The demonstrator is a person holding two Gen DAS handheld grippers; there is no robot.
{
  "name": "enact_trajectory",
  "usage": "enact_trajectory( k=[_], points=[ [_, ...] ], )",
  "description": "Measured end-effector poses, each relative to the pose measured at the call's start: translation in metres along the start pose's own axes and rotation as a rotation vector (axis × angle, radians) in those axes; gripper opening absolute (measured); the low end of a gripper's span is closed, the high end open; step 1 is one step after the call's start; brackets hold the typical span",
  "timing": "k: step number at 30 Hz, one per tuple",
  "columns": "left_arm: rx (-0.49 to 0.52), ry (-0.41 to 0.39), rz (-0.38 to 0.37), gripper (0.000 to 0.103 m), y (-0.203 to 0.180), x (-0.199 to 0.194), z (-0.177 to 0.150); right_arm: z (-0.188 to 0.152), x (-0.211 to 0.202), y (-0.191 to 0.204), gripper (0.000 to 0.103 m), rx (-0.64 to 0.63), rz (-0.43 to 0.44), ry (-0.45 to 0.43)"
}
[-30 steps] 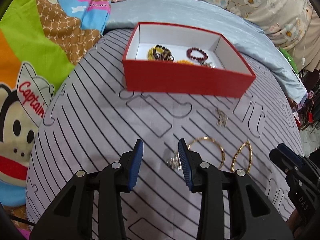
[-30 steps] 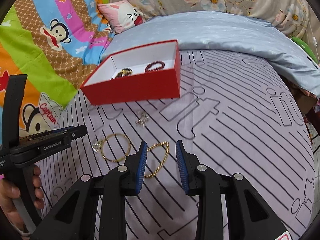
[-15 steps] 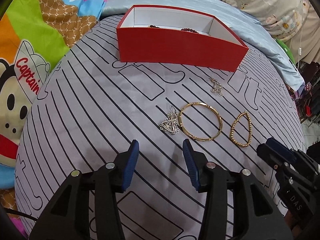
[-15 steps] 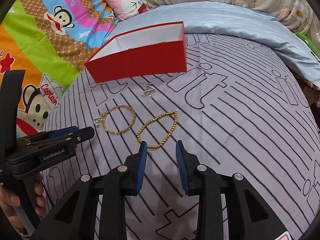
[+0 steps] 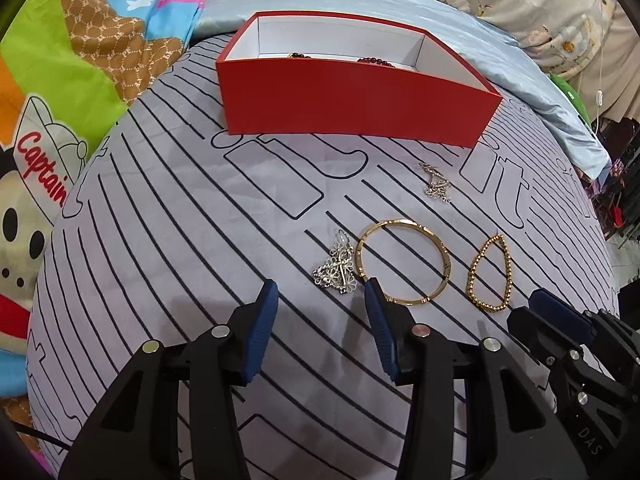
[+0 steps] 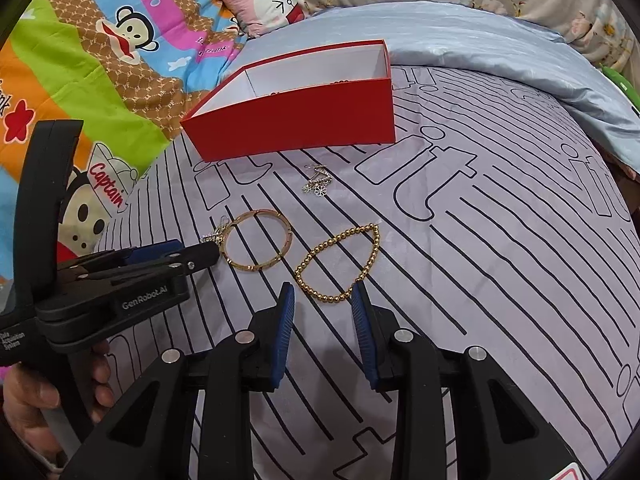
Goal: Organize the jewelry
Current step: 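Move the right tool around the gold bangle while the left tool approaches the gold bead chain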
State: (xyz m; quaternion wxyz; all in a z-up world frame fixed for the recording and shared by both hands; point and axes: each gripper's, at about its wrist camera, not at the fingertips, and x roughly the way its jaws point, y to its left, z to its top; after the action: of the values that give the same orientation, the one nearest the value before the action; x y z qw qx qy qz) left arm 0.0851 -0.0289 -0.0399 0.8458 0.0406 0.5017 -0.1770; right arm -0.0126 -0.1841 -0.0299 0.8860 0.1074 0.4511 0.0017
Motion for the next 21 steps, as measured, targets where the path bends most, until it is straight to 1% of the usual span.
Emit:
enact_trajectory(
  k=[5, 9, 12, 17, 19, 20, 21],
  points=[
    [-0.015, 0.0, -0.002, 0.043, 0.002, -0.002, 0.0, 0.005, 0.003, 0.004, 0.03, -0.008, 0.013, -0.002],
    [-0.026, -0.001, 0.005, 0.043, 0.006, -0.004, -0.001, 0.012, 0.014, 0.011, 0.03, -0.022, 0.029, 0.005],
    [-0.027, -0.001, 0.008, 0.043, 0.008, -0.006, -0.003, 0.018, 0.024, 0.016, 0.027, -0.036, 0.03, 0.013],
    [-0.047, 0.003, 0.013, 0.043, 0.015, -0.007, -0.004, 0.026, 0.034, 0.026, 0.027, -0.064, 0.034, 0.017],
    [-0.063, 0.001, 0.016, 0.043, 0.02, -0.008, -0.004, 0.026, 0.032, 0.033, 0.032, -0.094, 0.036, 0.002],
    [-0.067, -0.001, 0.018, 0.043, 0.022, -0.009, -0.003, 0.025, 0.032, 0.037, 0.042, -0.112, 0.034, -0.002],
    [-0.073, -0.003, 0.025, 0.043, 0.025, -0.009, -0.003, 0.024, 0.031, 0.04, 0.048, -0.123, 0.031, -0.006]
  ],
)
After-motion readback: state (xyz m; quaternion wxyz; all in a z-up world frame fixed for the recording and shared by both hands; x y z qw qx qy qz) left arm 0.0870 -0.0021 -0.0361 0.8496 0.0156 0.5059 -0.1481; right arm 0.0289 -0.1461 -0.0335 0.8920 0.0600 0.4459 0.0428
